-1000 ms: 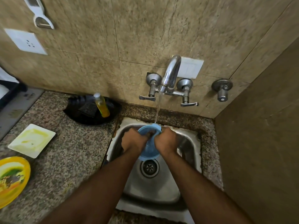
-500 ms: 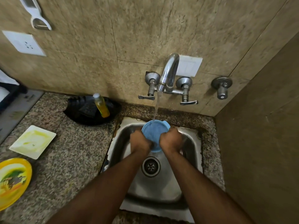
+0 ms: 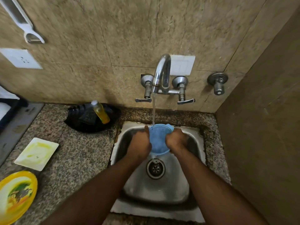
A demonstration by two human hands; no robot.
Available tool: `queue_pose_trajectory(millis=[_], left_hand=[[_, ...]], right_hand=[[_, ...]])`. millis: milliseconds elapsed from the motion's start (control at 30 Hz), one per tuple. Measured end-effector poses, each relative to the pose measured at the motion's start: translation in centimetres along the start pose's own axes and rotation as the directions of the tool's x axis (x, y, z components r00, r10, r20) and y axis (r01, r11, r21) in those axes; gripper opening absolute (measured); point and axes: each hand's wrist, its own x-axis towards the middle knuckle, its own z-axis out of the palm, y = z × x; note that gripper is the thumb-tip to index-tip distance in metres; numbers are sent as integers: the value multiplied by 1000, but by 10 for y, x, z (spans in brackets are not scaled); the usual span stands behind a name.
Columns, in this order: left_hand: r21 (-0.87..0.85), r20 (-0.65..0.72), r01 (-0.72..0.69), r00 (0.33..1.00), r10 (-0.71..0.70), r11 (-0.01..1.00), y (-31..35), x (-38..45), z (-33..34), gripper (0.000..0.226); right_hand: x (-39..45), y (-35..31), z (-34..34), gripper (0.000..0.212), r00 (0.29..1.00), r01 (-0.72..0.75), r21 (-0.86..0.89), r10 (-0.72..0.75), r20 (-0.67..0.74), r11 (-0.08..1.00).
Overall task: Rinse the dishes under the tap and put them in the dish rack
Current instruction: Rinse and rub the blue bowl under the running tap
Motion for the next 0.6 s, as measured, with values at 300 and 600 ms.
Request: queue_pose_trajectory(millis=[300, 600], left_hand=[[26, -119, 106, 988, -102, 994, -11, 15, -13, 37], [149, -51, 75, 996, -68, 986, -1, 35, -28, 74]], right_hand=[[-15, 5, -3, 14, 988, -57, 59, 48, 150, 997], [-2, -1, -9, 29, 933, -127, 56, 100, 345, 990]])
